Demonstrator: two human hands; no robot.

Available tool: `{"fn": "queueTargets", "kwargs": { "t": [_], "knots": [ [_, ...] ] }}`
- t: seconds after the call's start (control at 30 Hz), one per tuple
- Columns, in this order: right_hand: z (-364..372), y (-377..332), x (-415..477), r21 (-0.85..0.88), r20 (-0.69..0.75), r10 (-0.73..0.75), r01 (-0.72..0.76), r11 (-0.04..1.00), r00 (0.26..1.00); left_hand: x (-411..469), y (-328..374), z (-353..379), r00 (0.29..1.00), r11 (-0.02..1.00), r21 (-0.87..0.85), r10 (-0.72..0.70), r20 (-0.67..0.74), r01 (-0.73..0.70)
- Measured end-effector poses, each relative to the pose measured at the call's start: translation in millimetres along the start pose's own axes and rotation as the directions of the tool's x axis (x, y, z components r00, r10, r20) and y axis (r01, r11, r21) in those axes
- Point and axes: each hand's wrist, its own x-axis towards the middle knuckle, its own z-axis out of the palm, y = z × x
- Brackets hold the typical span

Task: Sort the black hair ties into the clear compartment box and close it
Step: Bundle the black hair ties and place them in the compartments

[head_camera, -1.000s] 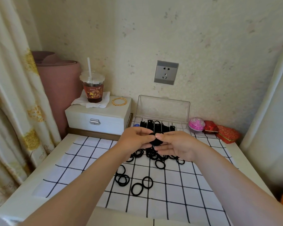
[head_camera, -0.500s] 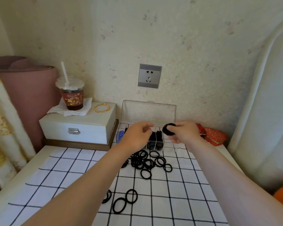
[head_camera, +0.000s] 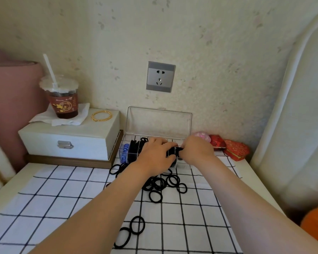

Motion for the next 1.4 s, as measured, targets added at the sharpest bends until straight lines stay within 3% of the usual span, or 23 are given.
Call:
{"fn": "queueTargets", "kwargs": {
  "t": [0.1,0.23,0.4,0.5,0.6,0.67,0.77,0.9,1.07,1.2,1.4],
  "knots": [
    [-1,3,-2,-0.021,0.067,-0.039,0.04,0.999,0.997,-2,3,1,1.0,0.999,0.035,0.011,0.013,-0.012],
    [-13,13,-2,0.127,0.202,-0.148,0.124,0.984,0.968,-3,5,3,0.999,0.995,0.098,0.024,0.043,-0.028],
    [-18,26,-11,0.238,0.077,-0.213,0.19,0.953,0.974,-2,8,1,0.994,0.988,0.15,0.032,0.104,-0.047],
    [-9,29,-18,0.128,-0.002,-0.331,0.328,0.936,0.944,-3,6,3,0.998,0.996,0.068,0.06,0.021,-0.061],
    [0,28,-24,-0.166,0.06,-0.422,0.426,0.889,0.905,-5,3,5,0.993,0.993,0.034,0.112,-0.04,-0.11],
    [2,26,-26,-0.207,0.106,-0.412,0.425,0.881,0.905,-7,2,7,0.988,0.986,0.08,0.15,-0.035,-0.147],
    [-3,27,-26,-0.06,0.093,-0.375,0.381,0.922,0.922,-9,2,9,0.986,0.98,0.114,0.164,-0.009,-0.162],
    [-8,30,-32,0.147,-0.046,-0.334,0.337,0.93,0.941,-15,2,5,0.99,0.987,0.085,0.141,-0.012,-0.139],
    [-15,14,-55,0.229,-0.112,-0.384,0.4,0.887,0.916,-37,-4,-9,0.985,0.989,0.068,0.136,-0.11,-0.129],
    [-19,-9,-79,0.326,-0.004,-0.472,0.448,0.833,0.881,-69,-9,-28,0.984,0.983,0.153,0.119,-0.131,-0.099],
    [-6,-43,-113,0.372,0.253,-0.571,0.467,0.802,0.781,-119,-25,-58,0.985,0.996,0.052,-0.075,0.157,0.068]
  ]
}}
